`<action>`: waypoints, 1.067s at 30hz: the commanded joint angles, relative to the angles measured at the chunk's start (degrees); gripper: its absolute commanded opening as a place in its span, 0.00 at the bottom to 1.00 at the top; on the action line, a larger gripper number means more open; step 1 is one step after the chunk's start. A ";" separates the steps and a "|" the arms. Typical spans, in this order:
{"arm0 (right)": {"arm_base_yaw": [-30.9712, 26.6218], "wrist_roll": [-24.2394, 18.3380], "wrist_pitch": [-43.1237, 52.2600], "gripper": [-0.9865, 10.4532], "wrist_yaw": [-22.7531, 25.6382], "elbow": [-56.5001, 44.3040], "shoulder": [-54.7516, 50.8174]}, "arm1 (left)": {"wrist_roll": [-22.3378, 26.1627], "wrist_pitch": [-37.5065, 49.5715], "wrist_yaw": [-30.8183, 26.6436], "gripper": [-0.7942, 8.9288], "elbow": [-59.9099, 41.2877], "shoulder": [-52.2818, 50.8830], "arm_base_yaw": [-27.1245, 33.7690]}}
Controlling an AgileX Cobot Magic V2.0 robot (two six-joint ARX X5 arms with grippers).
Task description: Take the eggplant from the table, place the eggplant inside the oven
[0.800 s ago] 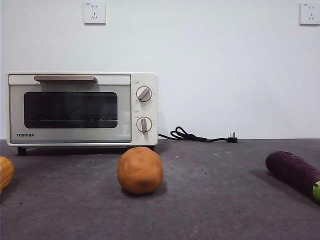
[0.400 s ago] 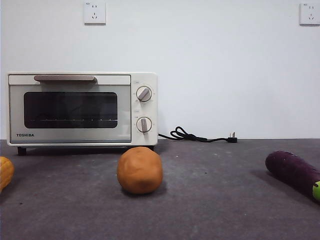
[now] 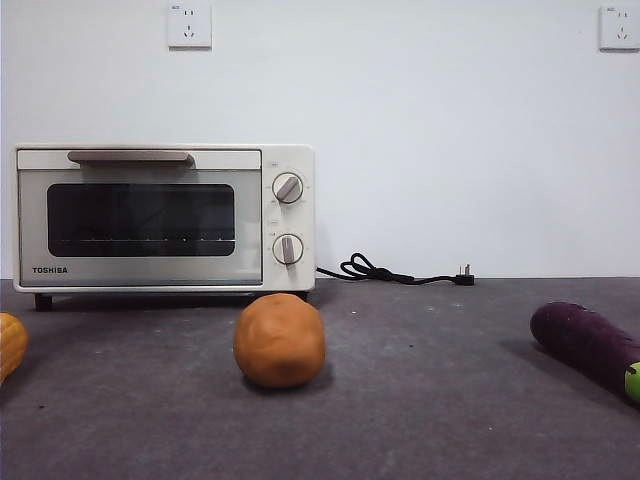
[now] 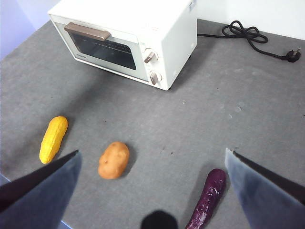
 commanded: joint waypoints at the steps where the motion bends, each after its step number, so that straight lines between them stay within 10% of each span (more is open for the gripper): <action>1: 0.09 0.22 0.00 0.53 -0.20 0.15 0.00 | -0.92 1.36 5.55 0.08 0.07 2.60 3.48; 15: 0.09 0.20 -1.18 0.53 -0.20 0.15 0.00 | -6.97 9.92 37.79 0.08 0.07 20.48 19.61; 32: 0.09 0.24 -1.22 0.53 -0.17 0.15 0.13 | -6.73 17.86 43.15 0.08 0.07 36.92 21.79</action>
